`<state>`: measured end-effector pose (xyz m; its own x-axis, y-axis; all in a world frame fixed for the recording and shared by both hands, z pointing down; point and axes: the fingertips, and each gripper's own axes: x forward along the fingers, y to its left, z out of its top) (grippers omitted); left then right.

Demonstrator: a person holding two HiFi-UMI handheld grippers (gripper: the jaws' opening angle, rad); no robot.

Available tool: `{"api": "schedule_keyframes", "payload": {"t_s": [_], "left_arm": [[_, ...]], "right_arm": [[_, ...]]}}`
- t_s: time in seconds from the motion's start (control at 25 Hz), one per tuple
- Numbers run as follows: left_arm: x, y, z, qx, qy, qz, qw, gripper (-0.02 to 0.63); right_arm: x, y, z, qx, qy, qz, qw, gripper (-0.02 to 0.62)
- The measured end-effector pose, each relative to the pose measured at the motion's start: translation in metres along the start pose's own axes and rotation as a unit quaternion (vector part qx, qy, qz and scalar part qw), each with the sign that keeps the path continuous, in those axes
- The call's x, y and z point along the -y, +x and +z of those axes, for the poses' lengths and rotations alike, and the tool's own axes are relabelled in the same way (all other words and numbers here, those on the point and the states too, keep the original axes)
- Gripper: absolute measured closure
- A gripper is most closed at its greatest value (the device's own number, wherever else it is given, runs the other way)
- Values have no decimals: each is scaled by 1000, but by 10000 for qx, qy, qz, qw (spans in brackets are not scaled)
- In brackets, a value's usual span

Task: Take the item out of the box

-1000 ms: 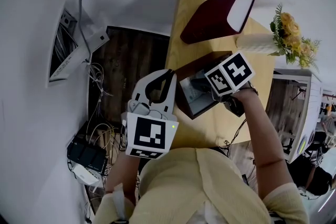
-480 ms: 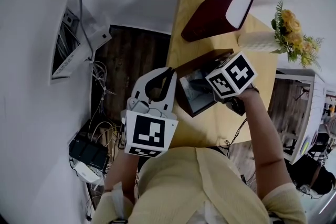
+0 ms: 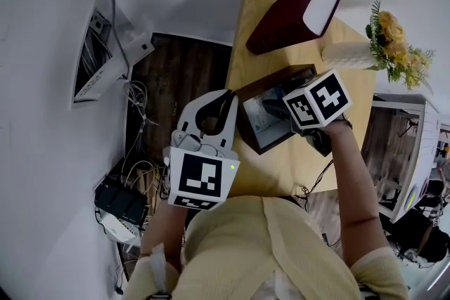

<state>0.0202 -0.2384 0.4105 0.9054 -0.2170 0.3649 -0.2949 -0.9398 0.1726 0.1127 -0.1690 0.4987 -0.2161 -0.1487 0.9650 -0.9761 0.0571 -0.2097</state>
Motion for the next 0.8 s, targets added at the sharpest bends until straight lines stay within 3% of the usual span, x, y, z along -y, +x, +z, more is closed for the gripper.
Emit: {"api": "schedule_keyframes", "payload": {"t_s": [0.48, 0.8], "left_arm": [[5, 4, 3, 157, -84, -141, 9997, 577], [2, 2, 5, 265, -160, -124, 9994, 577]], "right_arm": [[22, -3, 0, 22, 508, -782, 9956, 304], [17, 4, -1, -235, 751, -438, 9959, 304]]}}
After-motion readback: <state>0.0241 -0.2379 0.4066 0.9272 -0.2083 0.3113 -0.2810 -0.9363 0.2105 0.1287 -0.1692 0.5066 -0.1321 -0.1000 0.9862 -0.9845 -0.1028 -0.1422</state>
